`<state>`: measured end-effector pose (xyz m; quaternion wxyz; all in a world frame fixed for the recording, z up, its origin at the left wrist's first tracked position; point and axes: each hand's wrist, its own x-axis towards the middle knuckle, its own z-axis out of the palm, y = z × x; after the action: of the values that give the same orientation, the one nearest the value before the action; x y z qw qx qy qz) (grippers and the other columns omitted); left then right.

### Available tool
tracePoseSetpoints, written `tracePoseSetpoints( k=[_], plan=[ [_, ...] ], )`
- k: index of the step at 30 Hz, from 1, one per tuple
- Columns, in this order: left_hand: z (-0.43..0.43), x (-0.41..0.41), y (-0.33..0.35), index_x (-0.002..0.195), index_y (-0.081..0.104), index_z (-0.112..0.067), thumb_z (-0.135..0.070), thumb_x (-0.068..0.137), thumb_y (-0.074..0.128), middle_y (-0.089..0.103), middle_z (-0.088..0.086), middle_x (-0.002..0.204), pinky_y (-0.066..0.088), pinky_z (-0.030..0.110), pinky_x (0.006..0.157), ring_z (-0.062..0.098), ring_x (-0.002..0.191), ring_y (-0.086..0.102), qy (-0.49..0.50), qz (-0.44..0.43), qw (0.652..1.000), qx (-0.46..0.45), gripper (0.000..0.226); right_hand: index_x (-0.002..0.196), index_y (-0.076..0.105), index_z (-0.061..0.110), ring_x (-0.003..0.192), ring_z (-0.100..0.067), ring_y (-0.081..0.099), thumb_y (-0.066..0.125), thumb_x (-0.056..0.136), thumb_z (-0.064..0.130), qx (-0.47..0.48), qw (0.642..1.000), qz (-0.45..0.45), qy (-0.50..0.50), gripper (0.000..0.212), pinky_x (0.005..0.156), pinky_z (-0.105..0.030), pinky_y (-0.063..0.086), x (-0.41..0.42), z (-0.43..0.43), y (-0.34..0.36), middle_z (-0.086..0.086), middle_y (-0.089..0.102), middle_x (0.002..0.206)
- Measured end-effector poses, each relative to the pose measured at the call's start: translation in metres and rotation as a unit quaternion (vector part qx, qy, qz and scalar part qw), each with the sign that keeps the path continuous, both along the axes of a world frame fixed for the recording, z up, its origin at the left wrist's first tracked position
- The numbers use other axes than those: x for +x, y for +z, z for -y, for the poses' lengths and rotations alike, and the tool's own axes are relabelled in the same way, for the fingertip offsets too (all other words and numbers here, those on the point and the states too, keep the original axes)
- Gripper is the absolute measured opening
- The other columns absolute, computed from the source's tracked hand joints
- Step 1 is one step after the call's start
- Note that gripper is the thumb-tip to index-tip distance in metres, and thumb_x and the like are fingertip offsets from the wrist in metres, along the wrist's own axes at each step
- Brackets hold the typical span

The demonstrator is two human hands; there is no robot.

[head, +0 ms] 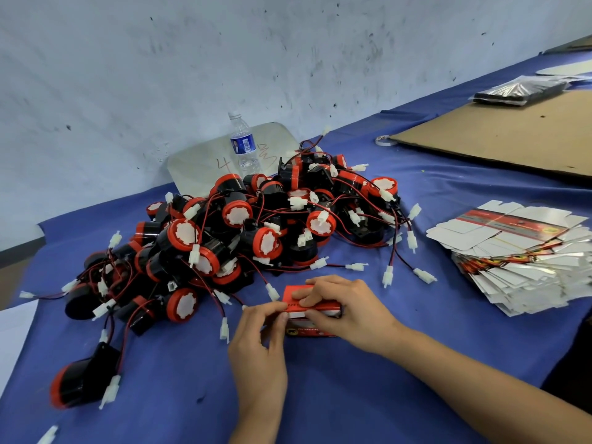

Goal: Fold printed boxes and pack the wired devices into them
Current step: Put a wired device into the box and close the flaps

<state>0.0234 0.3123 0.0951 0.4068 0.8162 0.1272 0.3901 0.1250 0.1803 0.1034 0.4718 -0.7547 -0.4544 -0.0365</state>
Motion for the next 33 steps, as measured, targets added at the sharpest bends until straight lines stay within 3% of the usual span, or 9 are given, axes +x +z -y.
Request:
tracePoseSetpoints(
  k=[8, 12, 16, 19, 21, 24, 26, 29, 33],
  plan=[
    [-0.008, 0.000, -0.001, 0.087, 0.071, -0.018, 0.002, 0.084, 0.069, 0.060, -0.006, 0.088, 0.046, 0.011, 0.069, 0.006, 0.087, 0.059, -0.029, -0.011, 0.999, 0.017, 0.020, 0.101, 0.070, 0.009, 0.135, -0.002, 0.038, 0.067, 0.090, 0.017, -0.019, 0.998, -0.026, 0.050, 0.014, 0.107, -0.031, 0.040, 0.005, 0.006, -0.004, 0.016, 0.063, 0.120],
    [-0.011, -0.002, 0.001, 0.083, 0.072, -0.017, 0.007, 0.084, 0.067, 0.059, -0.004, 0.100, 0.048, 0.010, 0.074, 0.003, 0.096, 0.059, -0.056, -0.019, 0.998, -0.017, 0.024, 0.121, 0.066, 0.016, 0.146, -0.011, 0.022, 0.062, 0.094, 0.019, -0.060, 0.995, 0.065, 0.056, 0.027, 0.114, -0.040, 0.032, 0.006, 0.018, -0.005, 0.014, 0.053, 0.135],
    [-0.011, -0.003, 0.002, 0.080, 0.070, -0.026, 0.018, 0.082, 0.057, 0.061, -0.007, 0.109, 0.046, 0.007, 0.072, -0.006, 0.103, 0.055, -0.059, -0.038, 0.997, -0.038, 0.047, 0.127, 0.064, 0.019, 0.144, -0.028, 0.027, 0.060, 0.095, 0.018, -0.100, 0.977, 0.187, 0.019, 0.033, 0.111, -0.054, 0.033, 0.006, 0.026, -0.005, 0.004, 0.050, 0.143],
    [-0.009, -0.002, 0.002, 0.078, 0.068, -0.029, 0.019, 0.083, 0.056, 0.061, -0.011, 0.110, 0.049, 0.024, 0.068, -0.011, 0.091, 0.055, -0.046, -0.036, 0.998, -0.012, 0.050, 0.128, 0.063, 0.020, 0.140, -0.033, 0.033, 0.063, 0.093, 0.017, -0.110, 0.963, 0.247, 0.007, 0.035, 0.107, -0.056, 0.038, 0.004, 0.027, -0.006, 0.004, 0.054, 0.139],
    [-0.007, -0.001, 0.002, 0.075, 0.068, -0.025, 0.018, 0.083, 0.057, 0.061, -0.011, 0.111, 0.047, 0.025, 0.064, -0.011, 0.084, 0.055, -0.039, -0.033, 0.999, 0.008, 0.045, 0.132, 0.060, 0.022, 0.140, -0.032, 0.033, 0.057, 0.096, 0.024, -0.117, 0.961, 0.252, 0.008, 0.036, 0.107, -0.054, 0.039, 0.004, 0.030, -0.008, 0.005, 0.051, 0.142],
    [-0.006, -0.002, 0.000, 0.079, 0.066, -0.021, 0.018, 0.082, 0.059, 0.060, -0.008, 0.118, 0.040, 0.006, 0.066, -0.004, 0.081, 0.058, -0.022, -0.051, 0.996, 0.067, 0.039, 0.137, 0.053, 0.026, 0.145, -0.029, 0.023, 0.051, 0.099, 0.024, -0.123, 0.975, 0.185, 0.018, 0.038, 0.107, -0.048, 0.041, 0.002, 0.033, -0.012, 0.005, 0.038, 0.150],
    [-0.002, -0.003, -0.002, 0.094, 0.054, -0.039, 0.013, 0.082, 0.059, 0.048, -0.019, 0.133, 0.039, 0.002, 0.073, 0.001, 0.101, 0.058, -0.043, -0.089, 0.992, 0.075, 0.054, 0.139, 0.051, 0.023, 0.143, -0.031, 0.028, 0.051, 0.099, 0.019, -0.128, 0.976, 0.172, 0.023, 0.040, 0.105, -0.047, 0.043, -0.002, 0.034, -0.012, 0.003, 0.037, 0.151],
    [0.003, -0.004, -0.006, 0.125, 0.038, -0.046, 0.001, 0.078, 0.068, 0.022, -0.033, 0.148, 0.028, -0.002, 0.091, -0.015, 0.131, 0.028, -0.129, -0.120, 0.976, 0.125, 0.073, 0.130, 0.060, 0.013, 0.120, -0.022, 0.053, 0.052, 0.098, 0.017, -0.042, 0.985, 0.169, -0.003, 0.033, 0.100, -0.035, 0.044, -0.003, 0.038, -0.009, -0.002, 0.055, 0.134],
    [0.002, -0.003, -0.005, 0.131, 0.031, -0.053, -0.022, 0.078, 0.079, 0.020, -0.040, 0.141, 0.022, 0.002, 0.102, -0.016, 0.130, 0.023, -0.151, -0.130, 0.969, 0.146, 0.078, 0.127, 0.059, 0.015, 0.109, -0.004, 0.054, 0.047, 0.097, 0.033, 0.027, 0.998, 0.050, -0.023, 0.037, 0.091, -0.018, 0.044, -0.009, 0.043, 0.001, 0.006, 0.056, 0.118]
  ],
)
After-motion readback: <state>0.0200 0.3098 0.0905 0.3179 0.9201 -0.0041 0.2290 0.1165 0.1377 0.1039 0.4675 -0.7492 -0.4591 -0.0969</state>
